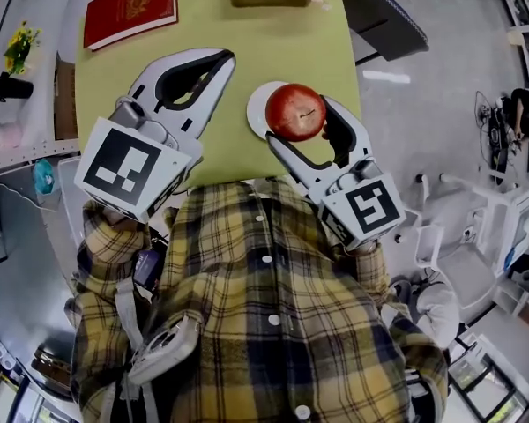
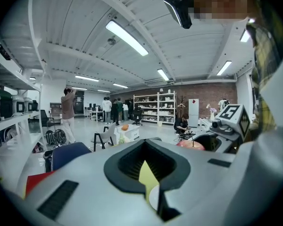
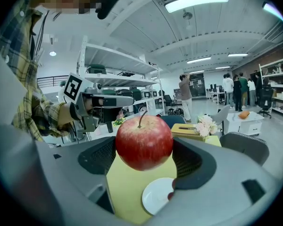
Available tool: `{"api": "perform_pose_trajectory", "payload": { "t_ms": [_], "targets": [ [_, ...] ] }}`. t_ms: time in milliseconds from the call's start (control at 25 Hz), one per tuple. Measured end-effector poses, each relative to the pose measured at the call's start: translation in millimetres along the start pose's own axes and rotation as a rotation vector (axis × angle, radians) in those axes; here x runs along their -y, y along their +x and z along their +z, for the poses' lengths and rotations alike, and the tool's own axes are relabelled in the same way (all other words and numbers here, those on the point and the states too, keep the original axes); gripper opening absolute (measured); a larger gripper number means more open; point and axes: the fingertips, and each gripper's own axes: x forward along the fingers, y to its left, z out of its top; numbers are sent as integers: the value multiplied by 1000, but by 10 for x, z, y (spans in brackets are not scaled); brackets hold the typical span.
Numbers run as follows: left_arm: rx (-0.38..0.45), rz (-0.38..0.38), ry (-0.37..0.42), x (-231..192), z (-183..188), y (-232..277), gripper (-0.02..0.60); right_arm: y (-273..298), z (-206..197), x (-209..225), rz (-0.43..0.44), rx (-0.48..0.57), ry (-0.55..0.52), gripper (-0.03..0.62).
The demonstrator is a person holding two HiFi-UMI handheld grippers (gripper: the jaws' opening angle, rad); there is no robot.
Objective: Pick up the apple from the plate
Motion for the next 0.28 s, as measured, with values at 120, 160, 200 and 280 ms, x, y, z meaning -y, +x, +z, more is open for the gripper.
{"api": "perform_pose_trajectory", "payload": {
  "t_ms": [120, 160, 200, 280],
  "targets": [
    [-12, 8, 3, -43, -10, -10, 5, 26, -5, -6, 1, -3, 1, 374],
    [-14, 7, 4, -53, -15, -13, 6, 37, -4, -10, 1, -4, 2, 374],
    [-16, 5, 6, -62, -22, -16, 6, 50, -3, -14, -1, -3, 5, 374],
    [-20, 1, 9, -83, -39, -24, 6, 80, -1, -21, -5, -2, 12, 374]
  ]
}}
